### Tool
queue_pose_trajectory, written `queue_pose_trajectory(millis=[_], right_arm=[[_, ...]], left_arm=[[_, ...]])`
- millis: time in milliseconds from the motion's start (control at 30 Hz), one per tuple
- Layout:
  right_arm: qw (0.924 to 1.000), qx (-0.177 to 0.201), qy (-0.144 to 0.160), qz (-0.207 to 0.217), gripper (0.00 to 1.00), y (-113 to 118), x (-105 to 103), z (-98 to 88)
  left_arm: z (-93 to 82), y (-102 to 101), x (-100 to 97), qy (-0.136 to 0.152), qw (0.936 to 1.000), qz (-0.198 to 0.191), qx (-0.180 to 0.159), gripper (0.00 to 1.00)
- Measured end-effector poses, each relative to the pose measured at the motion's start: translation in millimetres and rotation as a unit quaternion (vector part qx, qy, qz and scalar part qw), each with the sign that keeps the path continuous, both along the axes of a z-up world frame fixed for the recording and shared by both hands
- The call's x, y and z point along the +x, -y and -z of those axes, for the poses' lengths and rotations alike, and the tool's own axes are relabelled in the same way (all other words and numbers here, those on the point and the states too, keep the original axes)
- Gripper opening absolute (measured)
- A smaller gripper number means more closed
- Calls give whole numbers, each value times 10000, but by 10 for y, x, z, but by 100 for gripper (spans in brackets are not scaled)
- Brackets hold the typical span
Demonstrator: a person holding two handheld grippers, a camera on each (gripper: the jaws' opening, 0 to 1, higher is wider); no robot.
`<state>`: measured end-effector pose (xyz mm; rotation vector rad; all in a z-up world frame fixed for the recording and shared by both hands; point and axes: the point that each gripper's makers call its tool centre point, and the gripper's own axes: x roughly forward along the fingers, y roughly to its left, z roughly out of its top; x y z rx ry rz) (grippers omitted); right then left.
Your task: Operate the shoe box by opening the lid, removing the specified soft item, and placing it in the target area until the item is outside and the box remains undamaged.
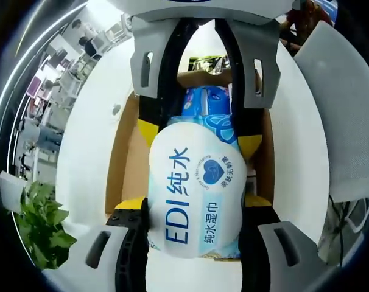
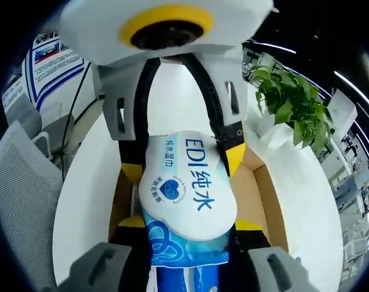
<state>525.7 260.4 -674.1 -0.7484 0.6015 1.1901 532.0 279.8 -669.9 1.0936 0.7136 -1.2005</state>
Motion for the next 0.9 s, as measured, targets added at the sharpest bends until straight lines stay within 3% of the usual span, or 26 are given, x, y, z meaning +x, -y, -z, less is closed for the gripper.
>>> queue_pose_trajectory(millis=[267, 900], right_arm=[[9999, -2, 102, 48, 45, 259, -11, -209], [9996, -18, 247, 129, 45, 860, -62, -412]], left_arm=[[-187, 267, 39, 85, 9999, 65, -71, 59], [-344, 824, 61, 166, 9995, 186, -200, 59]])
